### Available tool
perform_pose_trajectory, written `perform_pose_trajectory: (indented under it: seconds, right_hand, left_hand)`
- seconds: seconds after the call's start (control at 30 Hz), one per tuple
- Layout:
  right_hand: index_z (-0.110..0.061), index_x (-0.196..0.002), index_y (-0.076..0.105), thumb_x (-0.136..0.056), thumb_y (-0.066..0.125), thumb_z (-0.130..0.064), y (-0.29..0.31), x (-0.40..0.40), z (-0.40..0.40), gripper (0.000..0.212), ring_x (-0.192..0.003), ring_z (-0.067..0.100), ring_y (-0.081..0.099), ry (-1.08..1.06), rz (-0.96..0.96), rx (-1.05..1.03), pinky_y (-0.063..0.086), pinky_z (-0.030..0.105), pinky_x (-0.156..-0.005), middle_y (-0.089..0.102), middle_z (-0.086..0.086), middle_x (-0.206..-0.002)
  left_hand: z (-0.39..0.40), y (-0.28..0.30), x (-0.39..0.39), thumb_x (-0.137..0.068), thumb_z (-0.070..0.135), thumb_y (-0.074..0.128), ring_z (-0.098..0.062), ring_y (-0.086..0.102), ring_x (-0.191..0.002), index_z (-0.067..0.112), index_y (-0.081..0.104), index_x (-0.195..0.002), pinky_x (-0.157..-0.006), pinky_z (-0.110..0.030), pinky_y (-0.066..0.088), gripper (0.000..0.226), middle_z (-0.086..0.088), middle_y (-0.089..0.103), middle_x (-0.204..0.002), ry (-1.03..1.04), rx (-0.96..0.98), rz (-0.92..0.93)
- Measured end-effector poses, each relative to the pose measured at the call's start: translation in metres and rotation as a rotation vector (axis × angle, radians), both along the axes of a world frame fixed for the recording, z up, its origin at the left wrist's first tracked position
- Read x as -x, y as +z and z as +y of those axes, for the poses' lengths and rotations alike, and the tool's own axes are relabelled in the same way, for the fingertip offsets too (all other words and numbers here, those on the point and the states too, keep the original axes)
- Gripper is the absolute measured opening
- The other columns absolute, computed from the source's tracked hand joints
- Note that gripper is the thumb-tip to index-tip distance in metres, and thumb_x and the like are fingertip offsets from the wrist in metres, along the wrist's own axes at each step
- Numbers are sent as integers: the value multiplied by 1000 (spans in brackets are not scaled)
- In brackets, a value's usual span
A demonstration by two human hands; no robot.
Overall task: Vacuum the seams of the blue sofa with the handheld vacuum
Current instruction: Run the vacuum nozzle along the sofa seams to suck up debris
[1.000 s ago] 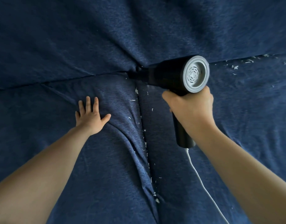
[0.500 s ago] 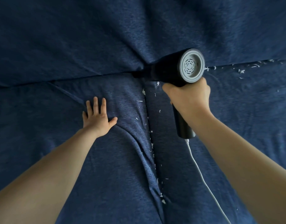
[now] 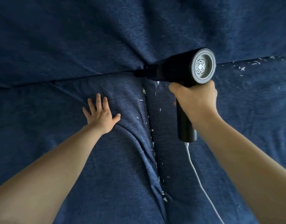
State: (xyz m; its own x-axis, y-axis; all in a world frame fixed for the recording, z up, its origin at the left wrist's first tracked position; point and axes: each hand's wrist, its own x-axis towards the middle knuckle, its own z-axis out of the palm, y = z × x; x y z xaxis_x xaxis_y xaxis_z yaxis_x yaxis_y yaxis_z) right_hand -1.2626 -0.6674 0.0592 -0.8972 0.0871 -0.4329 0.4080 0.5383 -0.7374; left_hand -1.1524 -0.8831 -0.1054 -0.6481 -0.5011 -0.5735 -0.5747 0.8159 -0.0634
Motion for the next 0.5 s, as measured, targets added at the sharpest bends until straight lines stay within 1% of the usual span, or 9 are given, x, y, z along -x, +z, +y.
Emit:
perform_pose_trajectory:
  seconds: [0.1,0.17,0.23,0.33,0.4,0.5]
  right_hand:
    - [-21,-68,60,-73,77,-30,-4,-3,2,20,-82,23,72,21,47,-15,61,39,-77,69,-4,-72]
    - [-21,-67,58,-75,77,-28,-4,-3,5,21,-80,19,69,38,88,-46,59,35,-74,68,-4,-72]
    - [-21,-65,55,-76,77,-30,-6,-2,9,26,-72,14,63,48,101,-67,56,32,-71,63,-7,-69]
    - [-20,-65,54,-76,79,-30,-11,-4,14,28,-66,7,56,76,59,-85,49,25,-63,59,-9,-66]
    - [-20,-66,55,-76,79,-27,-15,-8,18,27,-64,6,56,92,35,-88,44,22,-56,60,-9,-66]
    - [-19,-66,56,-75,78,-26,-13,-9,24,25,-65,7,59,80,43,-81,41,19,-53,61,-8,-65]
  left_hand:
    - [1,0,20,-93,60,40,-37,-12,-147,15,-8,-154,-116,-58,1,89,-3,-20,-160,-83,19,110]
    - [1,-1,44,-94,56,42,-35,-9,-147,15,-4,-154,-118,-55,4,86,-2,-15,-162,-131,-22,172]
    - [3,-6,71,-95,55,43,-35,-6,-148,15,0,-155,-118,-53,6,84,-4,-8,-163,-169,-72,201]
    - [9,-14,102,-96,53,43,-36,-2,-148,14,1,-155,-118,-54,11,83,-4,-3,-163,-189,-125,222]
    - [13,-19,114,-97,54,40,-34,-3,-148,14,-2,-155,-118,-53,10,82,-1,-5,-163,-183,-134,203]
    - [12,-23,116,-97,54,38,-32,-4,-149,14,0,-155,-118,-53,7,80,0,-5,-163,-215,-98,170]
